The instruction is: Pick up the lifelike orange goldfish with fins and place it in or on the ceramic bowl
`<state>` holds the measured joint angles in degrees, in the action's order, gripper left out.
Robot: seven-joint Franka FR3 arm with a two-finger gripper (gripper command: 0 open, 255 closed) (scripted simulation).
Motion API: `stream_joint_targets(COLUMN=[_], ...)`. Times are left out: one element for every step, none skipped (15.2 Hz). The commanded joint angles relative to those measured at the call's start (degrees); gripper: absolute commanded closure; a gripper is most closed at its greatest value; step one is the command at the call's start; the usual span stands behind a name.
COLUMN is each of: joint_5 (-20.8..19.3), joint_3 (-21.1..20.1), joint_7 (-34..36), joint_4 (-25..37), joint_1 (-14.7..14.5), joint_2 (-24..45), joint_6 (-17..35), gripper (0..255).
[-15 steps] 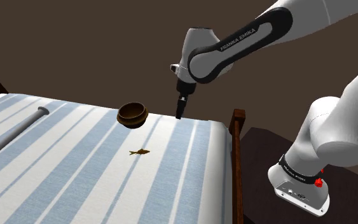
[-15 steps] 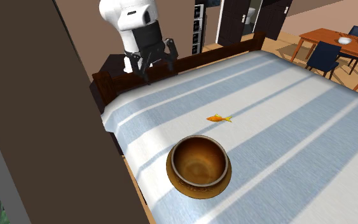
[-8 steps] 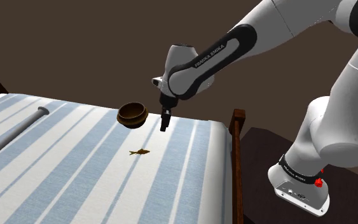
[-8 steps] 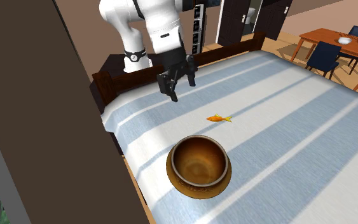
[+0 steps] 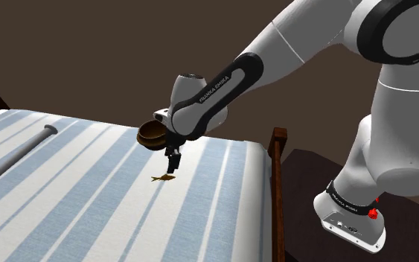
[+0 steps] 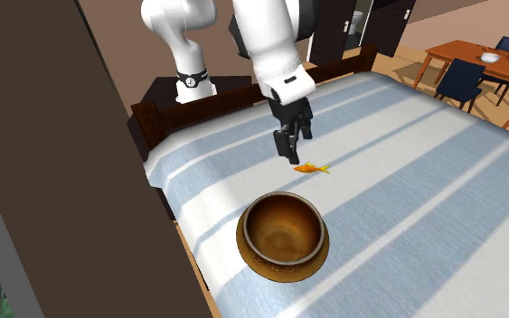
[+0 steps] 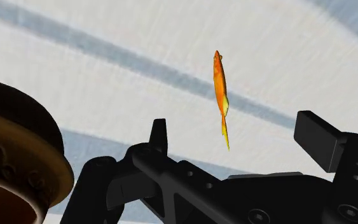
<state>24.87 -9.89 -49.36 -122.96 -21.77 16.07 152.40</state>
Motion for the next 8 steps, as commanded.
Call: stream_joint_targets(joint_5=[0.27,0.3,0.33,0.35,0.38,0.4,0.42,0.44], joint_3=[-1.18,-1.26,-1.33,-1.39,-1.45,-1.51,-1.56,-1.6], joint_7=[-2.16,-2.19,-2.23,-2.26,-2.3,-2.34,-2.37,-2.4], joint_4=[2.53,2.79,3.05,3.33,3.62,3.92,4.23,4.56], joint_1=[-0.42,-0.52,-0.64,-0.75,-0.87,-1.0,-1.12,-1.25], joint_2=[2.77,3.51,4.26,5.01,5.76,6.52,7.29,8.05], joint_6=[0.89,1.42,1.94,2.45,2.95,3.44,3.93,4.4], gripper=[0,0,0,0,0,0,0,0])
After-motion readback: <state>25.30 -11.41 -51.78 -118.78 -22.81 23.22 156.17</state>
